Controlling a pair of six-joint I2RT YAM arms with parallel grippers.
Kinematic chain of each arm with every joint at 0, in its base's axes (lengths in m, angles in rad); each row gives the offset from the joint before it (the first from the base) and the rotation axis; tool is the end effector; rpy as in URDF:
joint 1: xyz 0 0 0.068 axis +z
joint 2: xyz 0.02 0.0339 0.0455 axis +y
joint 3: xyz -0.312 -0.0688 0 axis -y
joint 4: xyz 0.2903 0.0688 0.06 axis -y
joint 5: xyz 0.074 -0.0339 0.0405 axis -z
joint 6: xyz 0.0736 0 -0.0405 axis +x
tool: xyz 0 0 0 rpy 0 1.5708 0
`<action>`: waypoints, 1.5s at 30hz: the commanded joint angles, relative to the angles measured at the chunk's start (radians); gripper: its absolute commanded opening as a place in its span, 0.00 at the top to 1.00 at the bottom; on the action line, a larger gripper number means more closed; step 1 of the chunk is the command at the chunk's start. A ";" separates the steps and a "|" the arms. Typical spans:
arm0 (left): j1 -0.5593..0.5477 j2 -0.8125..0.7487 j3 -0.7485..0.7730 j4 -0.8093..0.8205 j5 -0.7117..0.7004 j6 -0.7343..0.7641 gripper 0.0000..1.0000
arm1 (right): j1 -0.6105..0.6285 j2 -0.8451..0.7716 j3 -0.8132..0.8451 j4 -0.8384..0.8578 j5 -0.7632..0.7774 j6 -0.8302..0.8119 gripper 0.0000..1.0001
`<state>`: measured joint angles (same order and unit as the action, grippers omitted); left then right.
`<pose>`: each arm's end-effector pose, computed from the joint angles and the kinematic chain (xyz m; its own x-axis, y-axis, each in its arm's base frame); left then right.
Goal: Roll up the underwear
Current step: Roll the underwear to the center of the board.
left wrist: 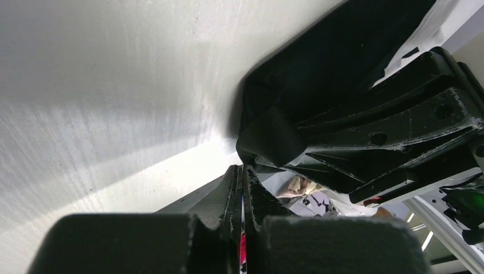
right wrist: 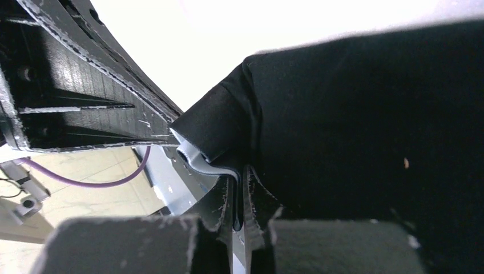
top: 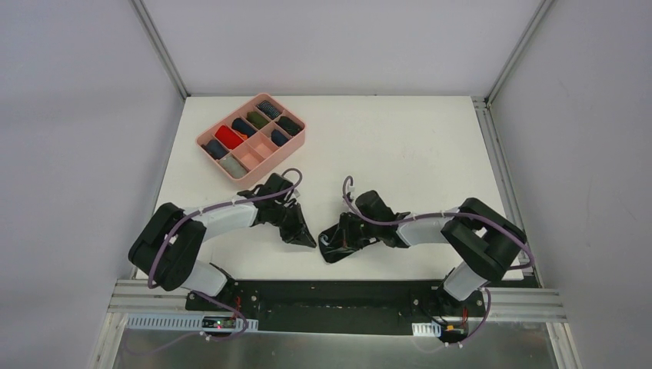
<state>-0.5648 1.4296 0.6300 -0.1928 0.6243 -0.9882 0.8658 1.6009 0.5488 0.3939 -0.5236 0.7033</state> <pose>0.2258 -0.1940 0.1441 -0.9772 -0.1829 0.1079 -0.2032 0.6572 -0.7258 0.1887 0.2785 0.1187 -0.8947 -0.1872 -0.4056 -0.4422 0.4996 0.7449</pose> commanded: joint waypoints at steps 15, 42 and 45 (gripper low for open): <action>-0.043 0.160 0.139 0.052 0.050 0.031 1.00 | -0.058 0.046 -0.028 0.031 -0.109 0.074 0.91; -0.051 0.256 0.180 0.071 -0.064 -0.070 1.00 | -0.048 -0.228 0.054 -0.389 0.121 -0.080 0.33; -0.050 0.258 0.187 0.071 -0.060 -0.069 1.00 | -0.043 -0.203 0.072 -0.389 0.126 -0.098 0.28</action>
<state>-0.6094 1.6779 0.7921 -0.1169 0.6170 -1.0561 0.8120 1.3819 0.5686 0.0444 -0.4305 0.6586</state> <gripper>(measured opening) 0.006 0.699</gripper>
